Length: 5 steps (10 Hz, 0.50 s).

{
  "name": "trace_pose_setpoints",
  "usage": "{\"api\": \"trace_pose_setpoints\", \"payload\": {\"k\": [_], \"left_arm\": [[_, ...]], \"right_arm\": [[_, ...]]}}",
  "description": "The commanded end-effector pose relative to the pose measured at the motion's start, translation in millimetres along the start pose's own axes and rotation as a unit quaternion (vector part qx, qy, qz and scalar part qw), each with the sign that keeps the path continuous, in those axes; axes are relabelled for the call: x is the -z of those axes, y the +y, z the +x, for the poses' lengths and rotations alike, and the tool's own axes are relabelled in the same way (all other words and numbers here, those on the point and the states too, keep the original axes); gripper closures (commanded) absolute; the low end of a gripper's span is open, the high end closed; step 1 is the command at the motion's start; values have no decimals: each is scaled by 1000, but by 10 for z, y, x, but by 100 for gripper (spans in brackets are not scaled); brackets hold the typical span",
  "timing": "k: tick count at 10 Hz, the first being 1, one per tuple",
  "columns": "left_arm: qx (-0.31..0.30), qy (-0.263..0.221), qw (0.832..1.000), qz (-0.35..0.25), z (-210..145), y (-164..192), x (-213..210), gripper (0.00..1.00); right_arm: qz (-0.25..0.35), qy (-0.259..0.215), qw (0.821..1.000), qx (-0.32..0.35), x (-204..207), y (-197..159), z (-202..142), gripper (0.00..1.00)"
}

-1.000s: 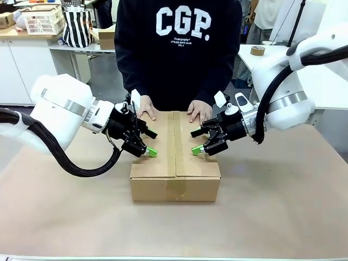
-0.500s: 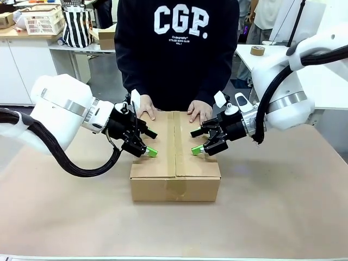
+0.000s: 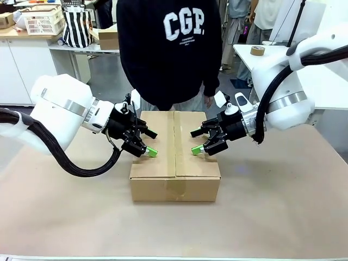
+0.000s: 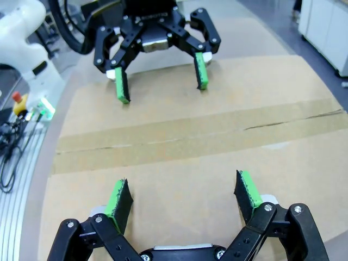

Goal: Pack the gift set into the box.
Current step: Press and hold the closed box until the human finishes sealing it.

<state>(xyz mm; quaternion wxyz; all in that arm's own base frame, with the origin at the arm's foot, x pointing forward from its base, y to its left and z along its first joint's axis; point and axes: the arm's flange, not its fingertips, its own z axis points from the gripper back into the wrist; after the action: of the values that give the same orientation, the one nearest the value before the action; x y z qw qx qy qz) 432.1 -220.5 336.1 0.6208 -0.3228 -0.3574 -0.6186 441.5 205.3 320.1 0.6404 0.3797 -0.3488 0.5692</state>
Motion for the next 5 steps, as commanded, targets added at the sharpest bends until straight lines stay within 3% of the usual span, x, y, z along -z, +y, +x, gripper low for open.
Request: {"api": "trace_pose_setpoints", "payload": {"k": [1,5], "left_arm": [[4,-3,1000,-3,-30,-9,5,0],[4,-3,1000,-3,-30,-9,5,0]], "right_arm": [[-12,5,1000,2,4,-11,-15,0],[-12,5,1000,2,4,-11,-15,0]]}}
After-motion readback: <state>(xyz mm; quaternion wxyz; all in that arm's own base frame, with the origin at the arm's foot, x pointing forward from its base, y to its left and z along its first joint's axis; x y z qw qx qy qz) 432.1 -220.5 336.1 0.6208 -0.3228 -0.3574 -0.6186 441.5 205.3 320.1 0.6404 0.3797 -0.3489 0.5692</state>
